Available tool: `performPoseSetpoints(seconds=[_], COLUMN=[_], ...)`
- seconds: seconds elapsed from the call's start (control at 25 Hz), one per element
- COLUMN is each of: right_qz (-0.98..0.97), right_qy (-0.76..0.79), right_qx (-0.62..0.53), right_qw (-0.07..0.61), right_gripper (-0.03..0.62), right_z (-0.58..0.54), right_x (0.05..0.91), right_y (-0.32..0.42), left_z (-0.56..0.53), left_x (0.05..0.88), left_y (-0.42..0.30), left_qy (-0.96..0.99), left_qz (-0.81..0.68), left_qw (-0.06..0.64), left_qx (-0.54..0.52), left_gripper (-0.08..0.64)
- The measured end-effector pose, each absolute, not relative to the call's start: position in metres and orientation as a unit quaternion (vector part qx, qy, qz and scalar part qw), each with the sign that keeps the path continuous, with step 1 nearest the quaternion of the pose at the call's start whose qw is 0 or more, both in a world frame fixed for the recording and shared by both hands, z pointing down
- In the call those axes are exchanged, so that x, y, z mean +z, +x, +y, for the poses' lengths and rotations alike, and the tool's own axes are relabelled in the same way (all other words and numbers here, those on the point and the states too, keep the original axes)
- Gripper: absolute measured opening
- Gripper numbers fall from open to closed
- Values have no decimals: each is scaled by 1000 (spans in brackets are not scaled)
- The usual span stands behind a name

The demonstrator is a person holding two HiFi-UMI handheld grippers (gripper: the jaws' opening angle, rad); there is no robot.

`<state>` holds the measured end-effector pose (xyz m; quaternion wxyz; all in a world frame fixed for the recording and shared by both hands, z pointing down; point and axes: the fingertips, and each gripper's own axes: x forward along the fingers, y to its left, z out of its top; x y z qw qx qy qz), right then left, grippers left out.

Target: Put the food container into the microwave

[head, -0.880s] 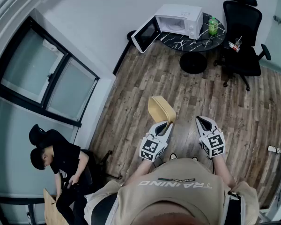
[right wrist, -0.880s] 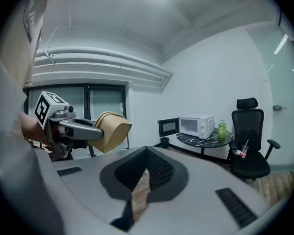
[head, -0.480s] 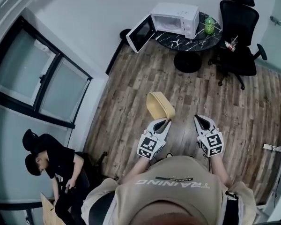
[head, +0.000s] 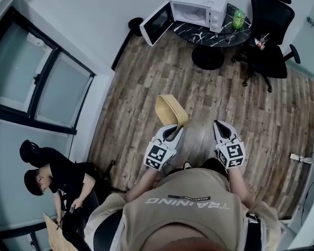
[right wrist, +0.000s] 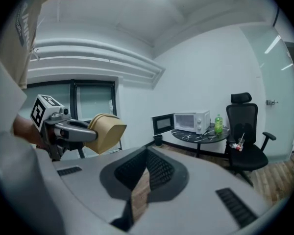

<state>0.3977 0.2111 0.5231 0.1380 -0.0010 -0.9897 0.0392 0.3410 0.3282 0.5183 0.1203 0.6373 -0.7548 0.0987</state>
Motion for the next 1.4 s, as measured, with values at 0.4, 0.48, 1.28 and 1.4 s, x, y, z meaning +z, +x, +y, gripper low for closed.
performPoseSetpoints(seconds=[0.4,0.48,1.28,1.4], right_qz=[-982,-983,-972,-974], right_qy=[-53,-70,-126,-112], right_qx=[51,52,104,118], right_qw=[172,163,169,156], right_gripper=[9,9,9,9], right_z=[198,186,60,60], right_x=[564,565,594,590], right_y=[347,320,143,119], left_z=[307,290,153,147], left_x=[537,540,542,543], left_y=[277,259,125,93], left_qy=[624,618,636,655], left_qz=[-765,-768,-732,-718], left_qw=[136,140,160,153], left_qx=[81,88,183,179], left_gripper=[25,25,25,25])
